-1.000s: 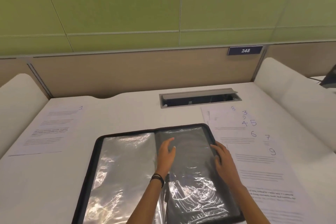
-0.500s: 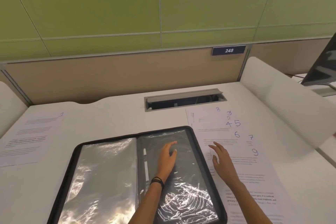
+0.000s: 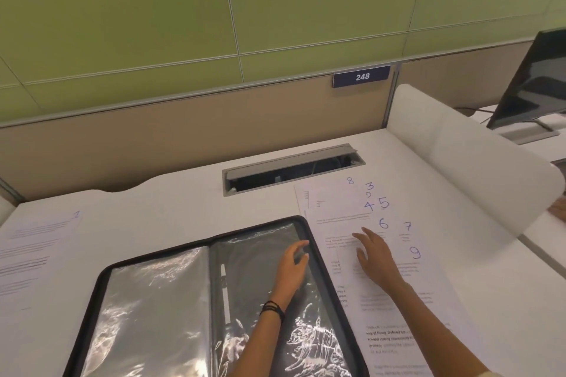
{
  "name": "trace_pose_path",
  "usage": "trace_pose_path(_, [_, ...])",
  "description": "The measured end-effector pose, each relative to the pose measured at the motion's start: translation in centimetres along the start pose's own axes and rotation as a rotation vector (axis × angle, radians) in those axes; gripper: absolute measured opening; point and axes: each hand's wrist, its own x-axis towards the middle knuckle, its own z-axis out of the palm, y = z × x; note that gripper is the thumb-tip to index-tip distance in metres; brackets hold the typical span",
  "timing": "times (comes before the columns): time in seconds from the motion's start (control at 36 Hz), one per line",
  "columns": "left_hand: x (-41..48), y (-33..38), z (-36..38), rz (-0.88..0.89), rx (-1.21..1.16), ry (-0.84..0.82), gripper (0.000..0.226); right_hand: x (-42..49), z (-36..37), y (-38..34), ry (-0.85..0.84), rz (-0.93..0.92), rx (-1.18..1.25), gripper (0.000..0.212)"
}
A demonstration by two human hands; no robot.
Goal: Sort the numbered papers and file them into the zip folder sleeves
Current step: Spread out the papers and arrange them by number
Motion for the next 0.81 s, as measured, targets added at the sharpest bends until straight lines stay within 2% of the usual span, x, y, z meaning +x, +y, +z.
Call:
trace_pose_path(0.11, [0.6,0.3,0.9,0.006,0.049,-0.034,0.026,0.9,-0.4,0.2,-0.018,-0.001,-0.005,0.04])
trace_pose_path(0.28, [2.2,0.8,1.7,0.067,0.211,0.037,0.025,2.8,-0.6,-0.3,0.033,-0.02,-0.006,0.04])
trace_pose_path(0.36, [3.6,0.8,2.0,0.08,0.272,0.051,0.027,3.4,-0.4,-0.3,-0.03,-0.006,-0.033,0.04])
trace_pose_path(0.44, [5.1,1.2,2.2,0.097,0.291,0.022,0.029,3.5,0.6,0.3,-0.065,-0.015,-0.062,0.063])
trace_pose_path(0.5, [6.2,1.4,2.2,0.094,0.272,-0.006,0.03,3.4,1.4,0.9,-0.051,-0.029,-0.074,0.07])
trace_pose_path(0.64, [9.0,1.5,2.0,0.064,0.231,-0.014,0.035,3.3,1.8,1.3,-0.055,-0.028,-0.082,0.065])
trace_pose_path(0.81, [12.5,2.0,2.6,0.027,0.321,-0.043,0.041,3.7,2.5,1.9,-0.058,-0.037,-0.101,0.068])
